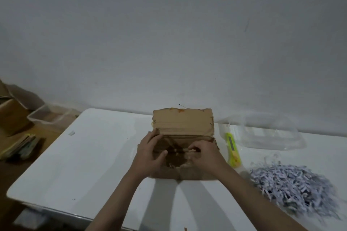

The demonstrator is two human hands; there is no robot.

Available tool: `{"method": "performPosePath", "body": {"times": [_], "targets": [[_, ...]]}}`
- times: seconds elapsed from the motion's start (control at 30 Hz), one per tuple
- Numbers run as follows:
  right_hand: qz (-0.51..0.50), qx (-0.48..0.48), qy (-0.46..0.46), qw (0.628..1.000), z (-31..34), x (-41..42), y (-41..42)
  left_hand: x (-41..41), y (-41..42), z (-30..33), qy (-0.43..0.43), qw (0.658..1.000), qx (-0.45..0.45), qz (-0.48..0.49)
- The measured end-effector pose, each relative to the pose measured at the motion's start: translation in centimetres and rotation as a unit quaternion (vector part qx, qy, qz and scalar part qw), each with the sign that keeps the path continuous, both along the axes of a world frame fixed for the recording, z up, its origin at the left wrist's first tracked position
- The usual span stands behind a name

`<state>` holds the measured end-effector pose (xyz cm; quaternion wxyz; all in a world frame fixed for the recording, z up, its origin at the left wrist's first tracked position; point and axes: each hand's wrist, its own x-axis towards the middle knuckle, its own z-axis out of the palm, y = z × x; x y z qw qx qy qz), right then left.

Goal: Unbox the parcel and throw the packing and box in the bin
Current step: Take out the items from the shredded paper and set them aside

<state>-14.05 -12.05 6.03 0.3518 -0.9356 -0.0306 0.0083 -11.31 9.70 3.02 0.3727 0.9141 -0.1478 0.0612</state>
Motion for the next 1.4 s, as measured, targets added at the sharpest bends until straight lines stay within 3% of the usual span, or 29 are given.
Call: {"method": "performPosePath", "body": {"times": [0.1, 0.23, 0.43, 0.7, 0.93, 1.07, 1.23, 1.4], "targets": [[-0.048, -0.007, 0.007, 0.999, -1.0, -0.3, -0.1, 1.3, 0.8, -1.3, 0.004, 0.997, 0.054, -0.051], [-0.088, -0.022, -0.022, 0.996, -2.0, -0.7, -0.1, 1.5, 1.3, -2.2, -0.01, 0.995, 0.05, -0.085], [-0.072, -0.026, -0.013, 0.997, -2.5, -0.8, -0.1, 0.0, 1.9, -2.7, -0.016, 0.994, 0.053, -0.092], [-0.05, -0.015, 0.064, 0.997, -2.3, 0.3, 0.6, -1.7, 1.6, -2.2, 0.016, 0.994, 0.083, -0.071], [-0.019, -0.032, 0.199, 0.979, -1.6, 2.2, 2.4, -1.9, 1.5, -2.3, 0.023, 0.993, 0.095, -0.072], [0.016, -0.046, 0.21, 0.976, -2.5, 3.1, 3.0, -1.9, 1.4, -2.3, 0.025, 0.994, 0.08, -0.071], [0.011, 0.023, 0.196, 0.98, -2.3, 3.2, 2.4, -1.7, 1.3, -2.2, 0.034, 0.996, 0.061, -0.063], [-0.055, 0.196, 0.104, 0.974, -0.1, 1.8, 1.2, -1.4, 1.3, -2.2, 0.039, 0.996, 0.051, -0.057]]}}
